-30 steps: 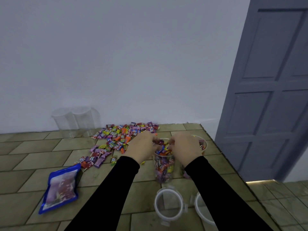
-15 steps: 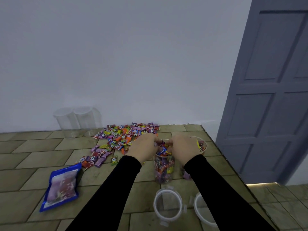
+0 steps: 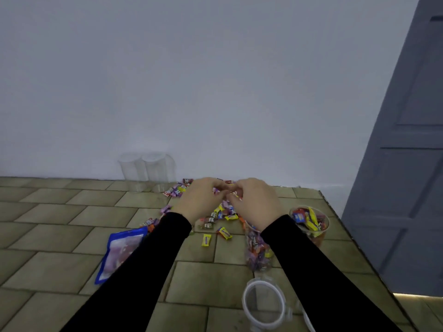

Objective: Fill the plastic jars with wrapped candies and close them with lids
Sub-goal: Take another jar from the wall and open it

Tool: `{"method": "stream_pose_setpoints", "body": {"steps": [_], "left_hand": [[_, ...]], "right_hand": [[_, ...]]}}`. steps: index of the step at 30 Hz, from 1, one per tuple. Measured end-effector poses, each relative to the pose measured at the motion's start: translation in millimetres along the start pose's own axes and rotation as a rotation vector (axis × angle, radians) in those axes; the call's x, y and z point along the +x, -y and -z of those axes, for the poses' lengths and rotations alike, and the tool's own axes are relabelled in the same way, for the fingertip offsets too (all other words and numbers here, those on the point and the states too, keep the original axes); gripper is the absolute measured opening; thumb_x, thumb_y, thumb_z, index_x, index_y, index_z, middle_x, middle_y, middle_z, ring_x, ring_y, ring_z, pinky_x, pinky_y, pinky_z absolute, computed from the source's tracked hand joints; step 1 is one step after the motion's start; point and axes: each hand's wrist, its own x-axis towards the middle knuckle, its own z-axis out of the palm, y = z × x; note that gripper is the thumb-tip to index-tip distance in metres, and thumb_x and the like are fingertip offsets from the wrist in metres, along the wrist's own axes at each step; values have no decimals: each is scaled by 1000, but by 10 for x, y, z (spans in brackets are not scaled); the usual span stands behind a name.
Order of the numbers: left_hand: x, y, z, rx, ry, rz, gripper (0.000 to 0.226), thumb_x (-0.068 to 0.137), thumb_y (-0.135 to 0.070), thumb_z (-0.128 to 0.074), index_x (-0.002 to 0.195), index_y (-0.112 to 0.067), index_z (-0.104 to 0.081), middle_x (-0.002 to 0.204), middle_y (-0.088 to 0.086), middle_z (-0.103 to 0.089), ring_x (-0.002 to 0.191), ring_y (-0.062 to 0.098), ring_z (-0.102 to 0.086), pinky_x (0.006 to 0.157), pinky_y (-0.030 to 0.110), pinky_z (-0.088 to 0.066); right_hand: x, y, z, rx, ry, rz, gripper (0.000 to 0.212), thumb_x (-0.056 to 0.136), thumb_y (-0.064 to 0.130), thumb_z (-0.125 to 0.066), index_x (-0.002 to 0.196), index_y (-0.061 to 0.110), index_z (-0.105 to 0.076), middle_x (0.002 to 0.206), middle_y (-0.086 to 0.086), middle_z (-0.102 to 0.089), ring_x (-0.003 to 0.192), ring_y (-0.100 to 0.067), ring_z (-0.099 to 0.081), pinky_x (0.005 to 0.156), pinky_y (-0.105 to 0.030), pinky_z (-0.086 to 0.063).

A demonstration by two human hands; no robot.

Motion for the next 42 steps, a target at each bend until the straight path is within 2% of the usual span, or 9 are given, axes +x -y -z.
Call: {"method": "stream_pose_setpoints", "body": {"steps": [5, 11, 15, 19, 26, 30, 34, 38, 42], "left_hand": [[2, 404, 330, 67, -73, 104, 22, 90, -34, -61, 106, -25, -72, 107, -9, -70, 100, 7, -60, 77, 18, -37], [45, 1074, 664, 23, -126, 278, 31, 90, -40, -61, 109, -17, -68, 105, -3, -69, 100, 12, -61, 82, 23, -43], [177, 1587, 852, 26, -123, 342, 35, 89, -39, -61, 113, -14, -66, 112, 0, -66, 104, 13, -59, 82, 20, -38], [471, 2037, 1071, 112, -131, 322, 39, 89, -43, -60, 118, -18, -63, 122, 1, -59, 117, 16, -52, 94, 24, -37], [1078, 2489, 1197, 257, -3, 260, 41, 93, -43, -52, 127, -21, -54, 134, 5, -48, 127, 23, -36, 103, 36, -36], [1403, 2704, 1131, 417, 19, 203, 51, 92, -51, -49, 133, -20, -49, 135, 7, -45, 126, 25, -33, 101, 37, -37], [1719, 2870, 1044, 517, 30, 199, 66, 89, -63, -44, 138, -19, -43, 135, 8, -46, 125, 27, -35, 97, 39, -35], [1942, 3031, 941, 634, 52, 169, 73, 85, -72, -36, 136, -21, -42, 130, 8, -51, 119, 28, -38, 94, 42, -31], [2066, 3144, 872, 647, 74, 140, 87, 72, -82, -24, 130, -22, -48, 116, 7, -59, 109, 27, -40, 88, 39, -30]], "right_hand": [[248, 349, -161, 128, 22, 43, 30, 90, 39, -57, 107, 19, -69, 109, -3, -65, 106, -21, -58, 91, -35, -47], [613, 827, -667, 362, 121, -17, 22, 88, 32, -59, 87, 13, -69, 92, -3, -69, 88, -18, -63, 82, -32, -50], [958, 1050, -1038, 433, 185, -69, 20, 88, 28, -60, 96, 12, -68, 92, -1, -66, 85, -15, -59, 77, -25, -47], [1350, 1195, -1451, 536, 280, -163, 32, 86, 29, -64, 112, 11, -62, 96, 1, -54, 89, -13, -51, 74, -21, -37], [1870, 1298, -2148, 657, 360, -327, 55, 80, 33, -73, 125, 7, -54, 113, -4, -59, 95, -13, -53, 76, -22, -39], [2161, 1372, -2407, 631, 364, -335, 79, 76, 39, -75, 141, 14, -38, 134, -8, -50, 116, -20, -52, 95, -32, -47], [2456, 1396, -2574, 652, 362, -334, 93, 77, 37, -75, 149, 16, -21, 148, -11, -34, 132, -27, -40, 104, -34, -42], [2675, 1406, -2754, 659, 373, -328, 98, 77, 35, -76, 151, 15, -15, 152, -8, -30, 135, -26, -37, 105, -34, -40], [2776, 1414, -2917, 705, 352, -313, 79, 81, 26, -74, 144, 17, -27, 139, -5, -46, 116, -18, -50, 87, -21, -43]]}}
